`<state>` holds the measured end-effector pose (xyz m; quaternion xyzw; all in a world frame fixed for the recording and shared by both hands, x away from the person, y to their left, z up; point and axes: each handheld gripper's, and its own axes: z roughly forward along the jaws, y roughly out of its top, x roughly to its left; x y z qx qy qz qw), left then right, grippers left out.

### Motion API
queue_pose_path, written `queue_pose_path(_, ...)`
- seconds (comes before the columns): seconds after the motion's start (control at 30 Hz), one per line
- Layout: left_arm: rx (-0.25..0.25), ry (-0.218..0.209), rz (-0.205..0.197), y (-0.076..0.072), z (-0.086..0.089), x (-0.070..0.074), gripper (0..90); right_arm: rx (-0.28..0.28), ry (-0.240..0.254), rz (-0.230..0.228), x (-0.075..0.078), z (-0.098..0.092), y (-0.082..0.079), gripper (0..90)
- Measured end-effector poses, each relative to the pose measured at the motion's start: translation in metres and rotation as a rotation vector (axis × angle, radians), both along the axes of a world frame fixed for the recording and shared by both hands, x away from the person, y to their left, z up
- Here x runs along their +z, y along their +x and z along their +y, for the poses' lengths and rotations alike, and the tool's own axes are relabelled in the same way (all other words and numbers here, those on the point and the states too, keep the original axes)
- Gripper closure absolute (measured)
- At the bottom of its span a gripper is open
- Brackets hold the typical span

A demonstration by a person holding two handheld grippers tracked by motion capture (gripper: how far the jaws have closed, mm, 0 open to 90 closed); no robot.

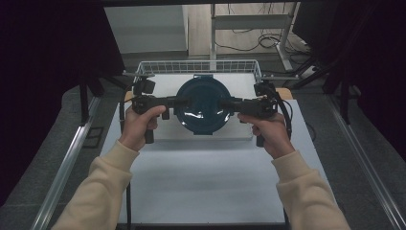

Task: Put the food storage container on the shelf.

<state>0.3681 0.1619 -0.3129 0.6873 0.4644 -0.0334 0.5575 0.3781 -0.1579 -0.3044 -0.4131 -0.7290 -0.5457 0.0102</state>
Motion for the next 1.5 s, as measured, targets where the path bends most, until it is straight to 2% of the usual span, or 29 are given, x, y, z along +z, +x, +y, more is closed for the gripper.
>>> queue_pose_path(0.27, 0.006, -0.011, 0.013, 0.017, 0.003, 0.003, 37.2, 0.006, -0.014, 0.005, 0.007, 0.003, 0.019, 42.0)
queue_pose_path(0.83, 0.012, -0.004, 0.045, 0.061, 0.004, 0.016, 37.2, 0.009, 0.003, 0.043, 0.018, 0.005, 0.065, 42.1)
queue_pose_path(0.97, 0.010, -0.005, 0.055, 0.070, 0.002, 0.014, 37.4, 0.005, 0.008, 0.055, 0.018, 0.003, 0.075, 42.1)
queue_pose_path(1.13, 0.008, -0.015, 0.089, 0.084, 0.003, 0.006, 37.4, -0.011, 0.015, 0.092, 0.010, 0.003, 0.087, 42.0)
queue_pose_path(1.3, 0.015, -0.025, 0.105, 0.093, 0.006, 0.004, 37.9, -0.024, 0.034, 0.105, 0.007, 0.003, 0.096, 42.1)
queue_pose_path(1.5, 0.043, -0.064, 0.154, 0.107, 0.007, -0.002, 37.9, -0.066, 0.074, 0.193, 0.003, 0.004, 0.110, 41.2)
